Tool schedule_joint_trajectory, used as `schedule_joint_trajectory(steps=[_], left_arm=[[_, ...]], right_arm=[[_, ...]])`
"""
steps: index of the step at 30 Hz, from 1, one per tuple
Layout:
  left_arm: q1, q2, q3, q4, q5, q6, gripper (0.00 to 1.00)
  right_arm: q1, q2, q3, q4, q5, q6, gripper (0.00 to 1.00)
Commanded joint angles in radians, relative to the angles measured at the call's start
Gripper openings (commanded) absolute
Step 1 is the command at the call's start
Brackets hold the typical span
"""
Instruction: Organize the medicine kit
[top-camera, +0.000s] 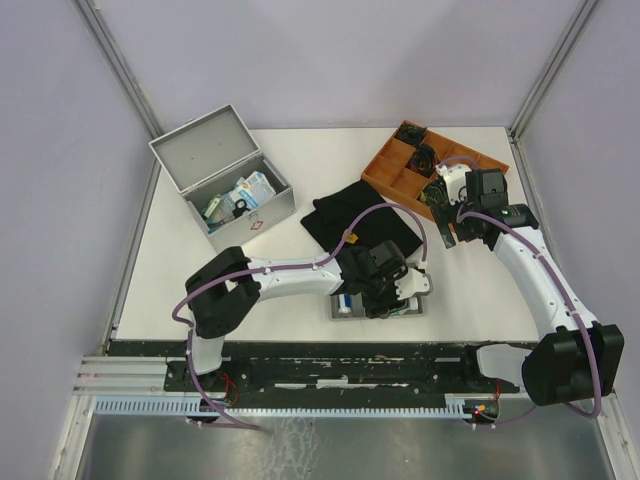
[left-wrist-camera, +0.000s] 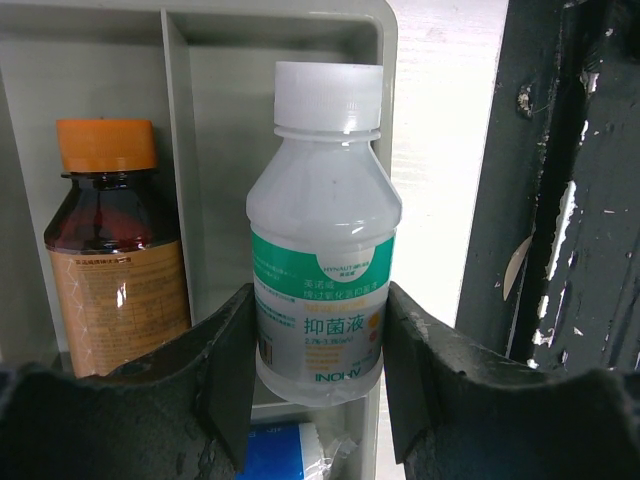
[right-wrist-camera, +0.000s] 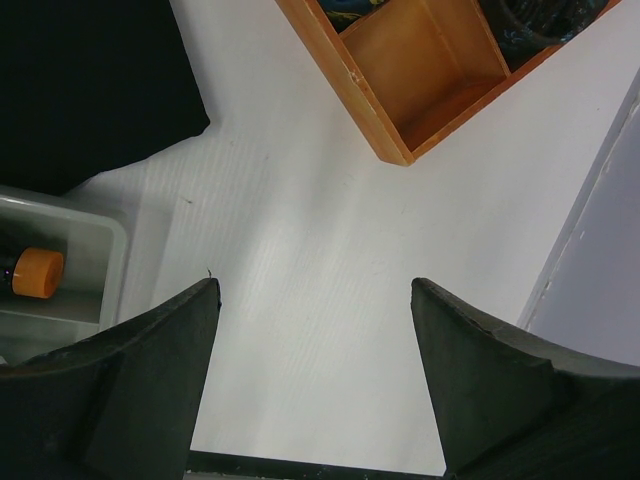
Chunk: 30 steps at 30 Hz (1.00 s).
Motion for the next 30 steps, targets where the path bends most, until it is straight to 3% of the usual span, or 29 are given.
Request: schedule_joint_trajectory(steps=[1, 17, 30], left_arm=[[-0.004, 0.001, 0.034, 0.038, -0.004, -0.008, 0.46], [-0.004, -0.05, 0.021, 0.042, -0.071, 0.014, 0.61], [-0.004, -0.124, 0.011, -0.011, -0.014, 0.1, 0.7]], right_arm=[[-0.004, -0.009, 0.025, 0.026, -0.006, -0.01, 0.86], [-0.004, -0.005, 0.025, 0.021, -0.019, -0.016, 0.86], [-0.004, -0.003, 0.025, 0.02, -0.019, -0.018, 0.86]])
